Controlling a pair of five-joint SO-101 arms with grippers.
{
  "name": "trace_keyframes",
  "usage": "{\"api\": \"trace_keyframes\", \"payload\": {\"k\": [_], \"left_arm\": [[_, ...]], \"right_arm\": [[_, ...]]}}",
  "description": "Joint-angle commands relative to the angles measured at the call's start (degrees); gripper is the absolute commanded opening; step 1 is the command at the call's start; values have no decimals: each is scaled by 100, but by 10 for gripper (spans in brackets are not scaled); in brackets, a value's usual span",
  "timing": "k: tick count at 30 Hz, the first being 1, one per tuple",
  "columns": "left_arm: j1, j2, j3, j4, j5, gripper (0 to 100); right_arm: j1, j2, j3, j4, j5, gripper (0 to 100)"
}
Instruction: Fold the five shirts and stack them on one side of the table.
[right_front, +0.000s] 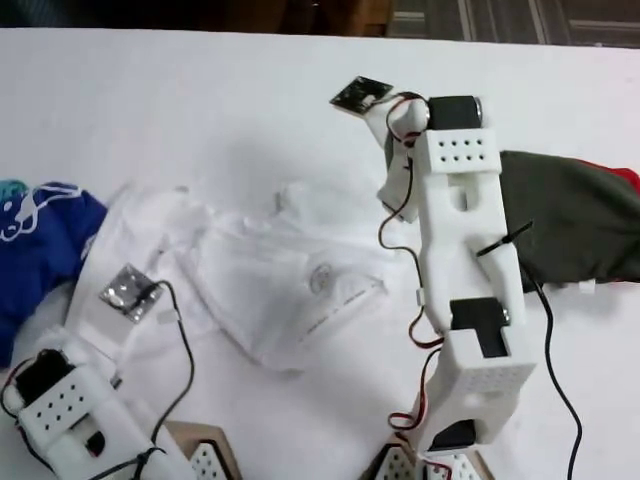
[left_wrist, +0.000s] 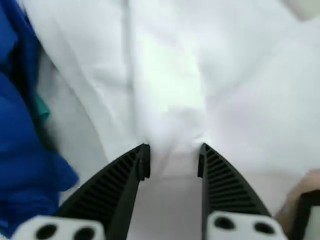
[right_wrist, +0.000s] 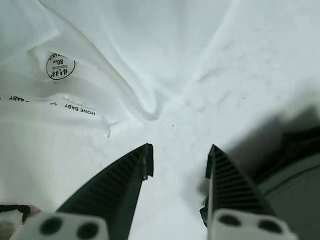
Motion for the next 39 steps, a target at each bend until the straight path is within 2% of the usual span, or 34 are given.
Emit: {"api": "trace_keyframes", "payload": {"k": [1, 8, 10, 13, 15, 18, 22, 27, 30, 34, 39], "left_arm": [[44, 35, 286, -44, -202, 174], [35, 18, 479, -176, -264, 172], [26, 0, 462, -185, -246, 131], [18, -9, 321, -334, 141, 15], [18, 0, 22, -308, 448, 49], [44, 26, -611, 114, 800, 36], [53, 26, -1367, 1055, 782, 25], [44, 26, -1789, 1987, 791, 25], [26, 26, -1684, 2418, 651, 25], [9, 26, -1657, 2338, 633, 25], [9, 26, -1622, 2312, 589, 25]], "right_arm": [[-13, -321, -9, 136, -62, 183], [-31, -338, -9, 136, -62, 183], [-57, -338, -9, 136, -62, 183], [-57, -338, -9, 136, -62, 183], [-57, -338, -9, 136, -70, 183], [-198, -347, -53, 136, -387, 183], [-901, -347, -53, 136, -835, 183], [-2220, -224, -158, -110, -835, 183], [-2668, 189, -747, -505, -835, 183], [-2914, 1332, -1996, -541, -835, 183], [-3064, 2826, -3991, -13, -642, 183]]}}
